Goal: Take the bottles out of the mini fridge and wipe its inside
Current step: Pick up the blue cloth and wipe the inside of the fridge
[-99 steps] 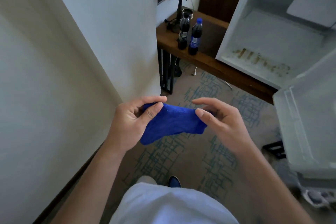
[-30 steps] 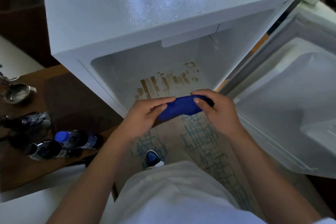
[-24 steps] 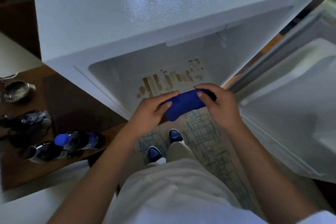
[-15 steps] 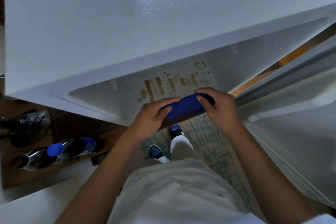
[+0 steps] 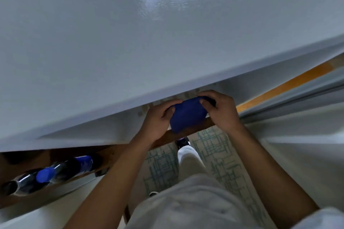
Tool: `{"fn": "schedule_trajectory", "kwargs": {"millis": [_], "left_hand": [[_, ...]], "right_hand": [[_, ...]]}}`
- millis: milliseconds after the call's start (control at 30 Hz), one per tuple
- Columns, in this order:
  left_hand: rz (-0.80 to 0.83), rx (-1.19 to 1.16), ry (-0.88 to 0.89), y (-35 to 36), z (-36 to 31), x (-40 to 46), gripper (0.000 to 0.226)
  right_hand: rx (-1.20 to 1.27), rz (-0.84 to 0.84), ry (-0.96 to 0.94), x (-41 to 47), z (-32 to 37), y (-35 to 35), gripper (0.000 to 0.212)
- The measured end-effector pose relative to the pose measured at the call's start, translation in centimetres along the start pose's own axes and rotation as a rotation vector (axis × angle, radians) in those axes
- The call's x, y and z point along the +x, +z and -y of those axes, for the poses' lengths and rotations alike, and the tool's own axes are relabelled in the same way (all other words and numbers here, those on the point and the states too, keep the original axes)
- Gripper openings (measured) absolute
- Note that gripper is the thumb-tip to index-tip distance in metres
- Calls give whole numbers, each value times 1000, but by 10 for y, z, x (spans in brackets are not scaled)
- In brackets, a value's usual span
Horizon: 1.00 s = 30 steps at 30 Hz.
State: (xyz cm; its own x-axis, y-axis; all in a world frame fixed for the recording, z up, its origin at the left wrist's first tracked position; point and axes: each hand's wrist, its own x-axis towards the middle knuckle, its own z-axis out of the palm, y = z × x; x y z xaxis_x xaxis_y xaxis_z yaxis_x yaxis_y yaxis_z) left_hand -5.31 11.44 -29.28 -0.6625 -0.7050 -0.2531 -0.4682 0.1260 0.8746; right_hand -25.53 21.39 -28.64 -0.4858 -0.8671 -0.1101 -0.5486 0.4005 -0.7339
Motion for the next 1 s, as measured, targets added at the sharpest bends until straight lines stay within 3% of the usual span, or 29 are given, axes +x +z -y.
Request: {"fn": "schedule_trajectory", "kwargs": {"millis": [333,500,733,1000], "left_hand": [[-11,220,26,13,18,51,31],[-33,297,67,12,14,66,42],[-31,344,51,18,25,75,40],[-133,531,215,21,46,88,34]], "right_hand": [[-141,-164,60,19,-21,27,25],[-133,-236,41,27,-28,36,27],[-112,-219,62,34,-38,45,35],[-112,-204,122,37,-54,60,28]]}}
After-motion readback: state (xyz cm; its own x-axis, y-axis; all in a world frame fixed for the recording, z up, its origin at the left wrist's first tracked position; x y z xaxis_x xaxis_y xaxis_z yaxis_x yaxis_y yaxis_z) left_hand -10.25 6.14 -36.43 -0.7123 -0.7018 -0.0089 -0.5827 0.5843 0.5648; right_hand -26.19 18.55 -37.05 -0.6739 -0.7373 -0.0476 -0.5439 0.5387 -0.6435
